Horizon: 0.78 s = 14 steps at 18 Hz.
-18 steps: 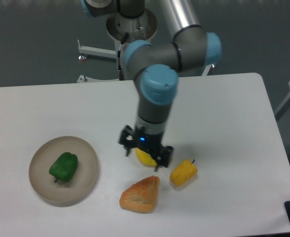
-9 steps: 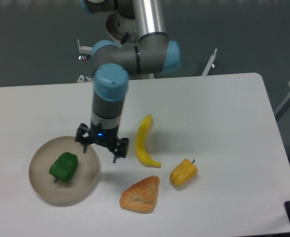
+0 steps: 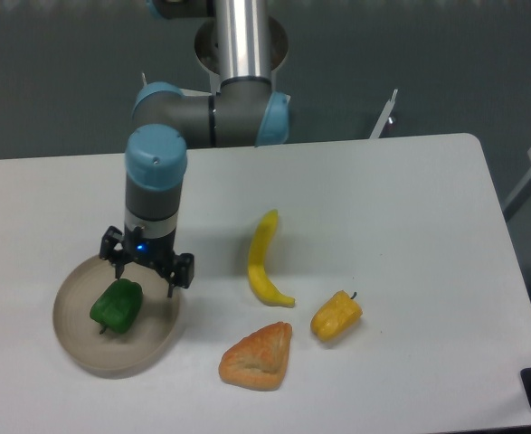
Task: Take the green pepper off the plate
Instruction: 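Lower the gripper around the green pepper and close on it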
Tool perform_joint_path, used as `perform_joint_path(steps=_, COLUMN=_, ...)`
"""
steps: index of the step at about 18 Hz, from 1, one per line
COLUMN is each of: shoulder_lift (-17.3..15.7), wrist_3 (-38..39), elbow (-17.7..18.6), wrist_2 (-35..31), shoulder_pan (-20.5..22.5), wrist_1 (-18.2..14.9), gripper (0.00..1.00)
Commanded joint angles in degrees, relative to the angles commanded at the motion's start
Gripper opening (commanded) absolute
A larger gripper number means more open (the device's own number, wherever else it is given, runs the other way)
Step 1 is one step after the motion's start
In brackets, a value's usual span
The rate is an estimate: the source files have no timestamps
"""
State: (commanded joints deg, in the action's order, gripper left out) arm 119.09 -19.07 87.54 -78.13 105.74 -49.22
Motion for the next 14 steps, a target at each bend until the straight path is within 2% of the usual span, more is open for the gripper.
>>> perform_joint_path(steps=14, shoulder_lift=2.73, wrist_3=0.00, elbow=-0.62, wrist_2=-1.49, shoulder_pan=-2.20, wrist_1=0.18, gripper=1.00)
